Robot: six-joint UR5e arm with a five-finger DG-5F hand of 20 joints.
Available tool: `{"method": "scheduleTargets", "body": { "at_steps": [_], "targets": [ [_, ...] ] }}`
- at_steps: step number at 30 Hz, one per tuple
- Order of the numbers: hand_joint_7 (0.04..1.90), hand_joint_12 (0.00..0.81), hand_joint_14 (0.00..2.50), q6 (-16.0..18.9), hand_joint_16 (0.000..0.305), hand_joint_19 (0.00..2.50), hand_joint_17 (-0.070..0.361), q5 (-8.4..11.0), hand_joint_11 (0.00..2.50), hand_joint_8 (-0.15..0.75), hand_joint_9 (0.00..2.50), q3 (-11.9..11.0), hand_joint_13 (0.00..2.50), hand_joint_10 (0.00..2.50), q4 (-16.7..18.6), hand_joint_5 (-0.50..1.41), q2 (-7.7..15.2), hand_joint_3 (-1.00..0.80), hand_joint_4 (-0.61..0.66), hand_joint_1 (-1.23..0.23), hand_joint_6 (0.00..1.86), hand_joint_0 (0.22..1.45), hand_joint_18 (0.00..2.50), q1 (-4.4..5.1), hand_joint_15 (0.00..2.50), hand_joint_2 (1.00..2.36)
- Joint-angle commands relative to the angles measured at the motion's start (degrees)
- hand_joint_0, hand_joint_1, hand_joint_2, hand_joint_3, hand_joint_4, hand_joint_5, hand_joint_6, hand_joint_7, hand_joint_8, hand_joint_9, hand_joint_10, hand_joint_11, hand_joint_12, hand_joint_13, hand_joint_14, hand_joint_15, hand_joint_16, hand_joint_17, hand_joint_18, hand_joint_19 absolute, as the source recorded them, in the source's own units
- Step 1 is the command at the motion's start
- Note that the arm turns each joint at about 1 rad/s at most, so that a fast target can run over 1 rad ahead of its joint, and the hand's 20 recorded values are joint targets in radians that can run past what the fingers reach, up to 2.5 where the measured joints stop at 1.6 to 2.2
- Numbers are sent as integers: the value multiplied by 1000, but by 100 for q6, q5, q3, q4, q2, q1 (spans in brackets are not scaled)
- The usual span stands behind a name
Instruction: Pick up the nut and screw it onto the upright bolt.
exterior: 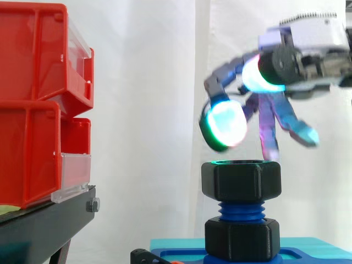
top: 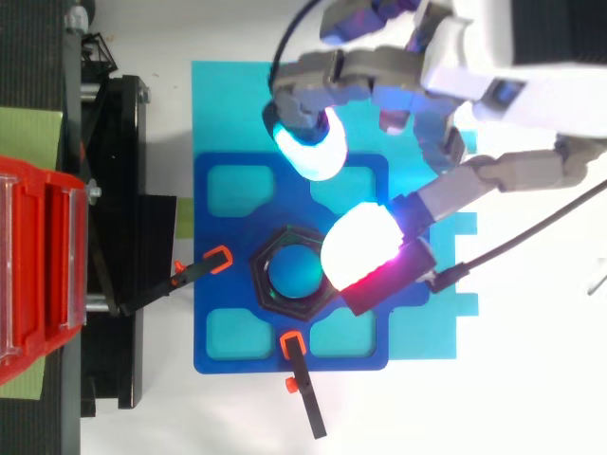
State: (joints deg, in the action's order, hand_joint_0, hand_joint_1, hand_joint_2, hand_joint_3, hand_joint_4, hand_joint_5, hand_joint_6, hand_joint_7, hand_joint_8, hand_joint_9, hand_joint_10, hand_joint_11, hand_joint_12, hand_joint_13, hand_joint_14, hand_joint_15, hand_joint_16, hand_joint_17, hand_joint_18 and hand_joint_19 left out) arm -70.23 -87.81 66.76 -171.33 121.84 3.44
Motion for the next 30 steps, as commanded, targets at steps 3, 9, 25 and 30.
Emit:
{"method": "scheduleTargets", "body": {
  "at_steps": [3,9,25,30],
  "targets": [
    [933,260,3,-96,23,0,53,-351,308,285,1456,-506,1169,12,-401,-72,-20,-500,209,-370,504,492,725,-89,96,1000],
    [680,312,0,-175,34,0,76,-369,0,228,697,-515,435,0,-322,-182,7,-500,108,-350,502,466,109,-37,0,1000],
    [567,325,0,150,43,0,96,-298,0,165,57,-190,0,0,-120,-237,305,-500,41,-255,501,446,0,236,0,1000],
    [574,324,0,150,43,0,97,-290,0,165,55,4,0,0,126,-238,305,-500,44,-241,501,449,0,306,0,1000]
  ]
}}
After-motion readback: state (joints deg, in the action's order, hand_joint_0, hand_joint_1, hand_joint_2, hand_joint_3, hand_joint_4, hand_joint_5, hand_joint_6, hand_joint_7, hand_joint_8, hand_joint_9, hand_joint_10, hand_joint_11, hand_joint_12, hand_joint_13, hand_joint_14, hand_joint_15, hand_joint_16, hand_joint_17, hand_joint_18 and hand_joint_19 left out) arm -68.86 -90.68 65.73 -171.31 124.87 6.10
